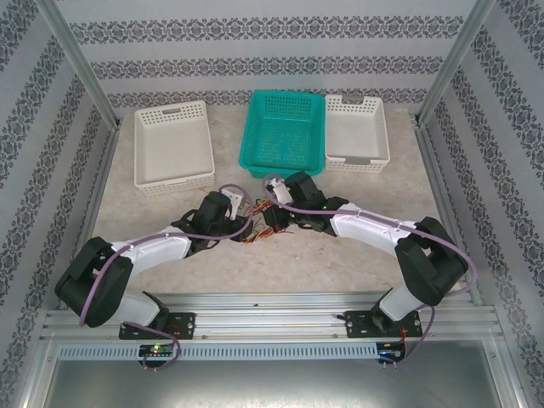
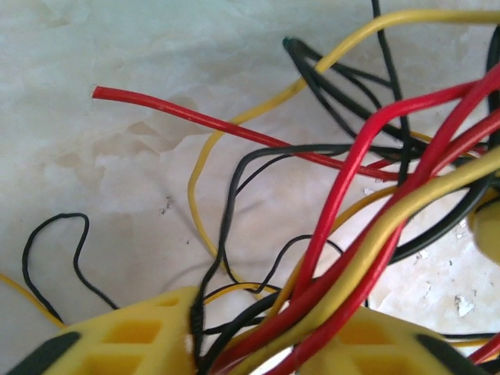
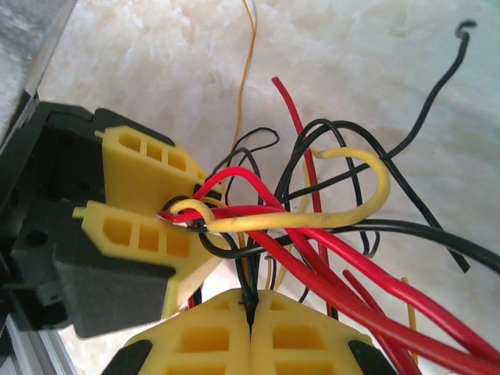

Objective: Untangle the cables

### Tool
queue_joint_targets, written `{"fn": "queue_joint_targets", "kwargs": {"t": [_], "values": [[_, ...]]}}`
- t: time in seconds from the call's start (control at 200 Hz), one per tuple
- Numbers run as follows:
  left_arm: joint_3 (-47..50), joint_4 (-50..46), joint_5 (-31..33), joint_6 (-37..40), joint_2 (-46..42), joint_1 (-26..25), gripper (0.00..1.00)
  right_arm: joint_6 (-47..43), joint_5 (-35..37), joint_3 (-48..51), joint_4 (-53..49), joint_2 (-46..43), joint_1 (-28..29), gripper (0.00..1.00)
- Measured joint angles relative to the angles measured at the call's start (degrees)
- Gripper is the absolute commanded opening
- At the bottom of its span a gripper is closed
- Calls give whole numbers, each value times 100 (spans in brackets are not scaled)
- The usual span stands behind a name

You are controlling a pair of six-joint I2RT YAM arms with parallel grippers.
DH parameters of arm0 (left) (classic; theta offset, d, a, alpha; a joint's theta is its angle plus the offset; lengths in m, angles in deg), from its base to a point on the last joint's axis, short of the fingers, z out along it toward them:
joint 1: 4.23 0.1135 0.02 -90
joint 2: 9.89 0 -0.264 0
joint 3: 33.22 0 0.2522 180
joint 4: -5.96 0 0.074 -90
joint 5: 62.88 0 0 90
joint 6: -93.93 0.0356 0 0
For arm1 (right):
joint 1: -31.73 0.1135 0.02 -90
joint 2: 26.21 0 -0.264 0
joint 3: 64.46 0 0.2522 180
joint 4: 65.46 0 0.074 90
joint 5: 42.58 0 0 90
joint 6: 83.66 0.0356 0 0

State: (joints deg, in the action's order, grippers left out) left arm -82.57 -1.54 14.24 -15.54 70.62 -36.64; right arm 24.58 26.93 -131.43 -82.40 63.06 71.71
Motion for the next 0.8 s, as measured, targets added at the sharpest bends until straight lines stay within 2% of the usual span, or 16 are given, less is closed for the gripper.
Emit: {"fn": "queue_joint_targets", "kwargs": {"t": [0.11, 0.22, 0.39, 0.47, 0.595, 0.704, 0.804], "values": [[35, 4, -7, -2, -2, 2, 19, 0, -11, 0, -2, -52, 0, 0], [85, 26, -46, -33, -81, 2, 0, 2, -22, 11, 2, -107, 0, 0], [225, 131, -61, -122, -365, -9, 0, 44, -26, 103, -4, -323, 2, 0], [313, 223, -61, -219, -531, -11, 0, 48, -26, 162, -15, -455, 4, 9], [466, 264, 42, -450, -774, -9, 0, 129, -35, 243, -44, -678, 0, 38], [623, 258, 160, -691, -876, -9, 0, 131, -17, 293, -74, -929, 0, 54], [719, 247, 245, -909, -970, -9, 0, 168, -15, 310, -111, -1165, 0, 64]]}}
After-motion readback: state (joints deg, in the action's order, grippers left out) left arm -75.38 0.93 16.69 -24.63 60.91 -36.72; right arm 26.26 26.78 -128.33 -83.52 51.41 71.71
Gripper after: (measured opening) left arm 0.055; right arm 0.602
